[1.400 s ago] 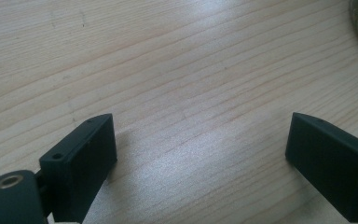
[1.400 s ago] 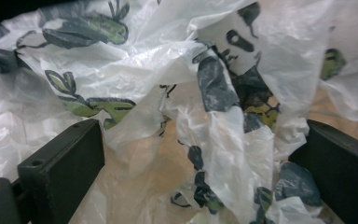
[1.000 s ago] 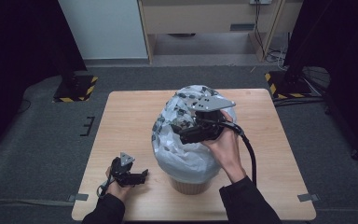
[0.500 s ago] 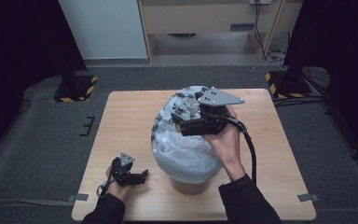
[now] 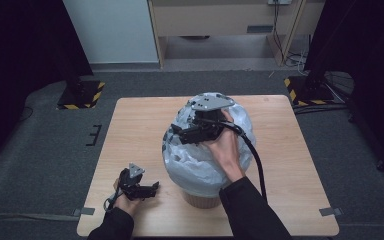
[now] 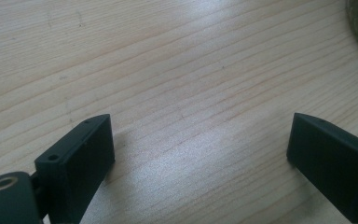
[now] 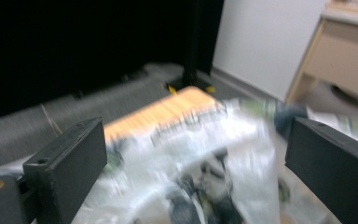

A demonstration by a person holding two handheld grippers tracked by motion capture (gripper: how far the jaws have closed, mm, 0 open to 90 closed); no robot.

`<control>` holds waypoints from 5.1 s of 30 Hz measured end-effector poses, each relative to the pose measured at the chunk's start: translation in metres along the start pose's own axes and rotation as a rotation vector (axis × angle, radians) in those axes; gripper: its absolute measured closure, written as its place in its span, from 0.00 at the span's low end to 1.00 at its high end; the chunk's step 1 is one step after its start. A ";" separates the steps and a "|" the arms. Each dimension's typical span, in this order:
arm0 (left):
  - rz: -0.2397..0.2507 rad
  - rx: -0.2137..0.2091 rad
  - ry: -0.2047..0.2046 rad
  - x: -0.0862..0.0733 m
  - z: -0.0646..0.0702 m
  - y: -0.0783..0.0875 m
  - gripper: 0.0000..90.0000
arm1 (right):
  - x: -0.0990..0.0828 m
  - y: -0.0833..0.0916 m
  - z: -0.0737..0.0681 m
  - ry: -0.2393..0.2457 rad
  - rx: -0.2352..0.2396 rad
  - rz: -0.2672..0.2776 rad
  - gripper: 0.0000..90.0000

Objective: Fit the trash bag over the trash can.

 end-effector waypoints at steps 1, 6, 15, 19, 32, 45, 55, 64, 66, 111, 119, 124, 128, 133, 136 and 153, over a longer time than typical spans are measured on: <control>0.000 0.000 0.000 0.000 0.000 0.000 0.07 | -0.004 0.001 0.002 0.002 -0.003 -0.011 0.06; -0.001 0.002 0.000 0.000 0.000 0.000 0.07 | -0.021 0.007 0.008 -0.018 -0.009 -0.099 0.07; 0.000 0.002 0.000 0.000 0.000 0.000 0.07 | -0.038 -0.009 0.009 -0.023 -0.033 -0.297 0.06; 0.000 0.002 0.000 0.000 0.000 0.000 0.07 | -0.045 -0.012 0.009 -0.008 -0.041 -0.354 0.05; -0.001 0.002 -0.001 0.000 0.000 0.000 0.07 | -0.059 -0.020 0.007 -0.052 -0.016 -0.489 0.04; -0.001 0.001 -0.002 0.000 0.000 0.000 0.07 | -0.030 0.001 0.003 -0.007 -0.018 -0.253 0.05; 0.000 0.001 -0.001 0.000 0.000 0.000 0.07 | -0.009 0.020 -0.003 -0.005 -0.015 -0.060 0.05; -0.001 0.001 -0.001 0.000 0.000 0.000 0.07 | 0.020 0.039 -0.005 0.003 -0.032 0.156 0.05; -0.002 0.000 -0.002 0.000 0.000 0.000 0.07 | 0.024 0.044 -0.005 0.001 -0.038 0.192 0.05; 0.009 0.006 0.002 -0.001 0.001 0.000 0.07 | -0.022 0.149 0.093 -0.116 -0.376 0.393 0.01; 0.011 0.007 0.002 -0.001 0.001 0.000 0.07 | -0.062 0.151 0.114 -0.163 -0.415 0.338 0.01; 0.013 0.007 0.003 -0.001 0.001 0.000 0.07 | -0.087 0.147 0.120 -0.179 -0.420 0.295 0.01; 0.014 0.007 0.003 -0.001 0.001 0.000 0.07 | -0.105 0.144 0.124 -0.194 -0.417 0.260 0.01; 0.015 0.006 0.002 -0.001 0.001 0.000 0.06 | -0.131 0.138 0.127 -0.209 -0.404 0.208 0.01; 0.017 0.006 0.001 -0.002 0.001 0.000 0.06 | -0.147 0.135 0.129 -0.218 -0.394 0.176 0.01; 0.020 0.000 -0.004 -0.002 0.001 0.000 0.06 | -0.225 0.136 0.145 -0.269 -0.401 0.019 0.01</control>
Point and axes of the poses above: each handheld gripper's, and its own axes: y roughly backward along the jaws, x roughly out of its top, z roughly to its right, the point moved 3 cm from there along -y, roughly forward along the jaws, and after that the axes turned 8 degrees about -y, right-handed, at the moved point
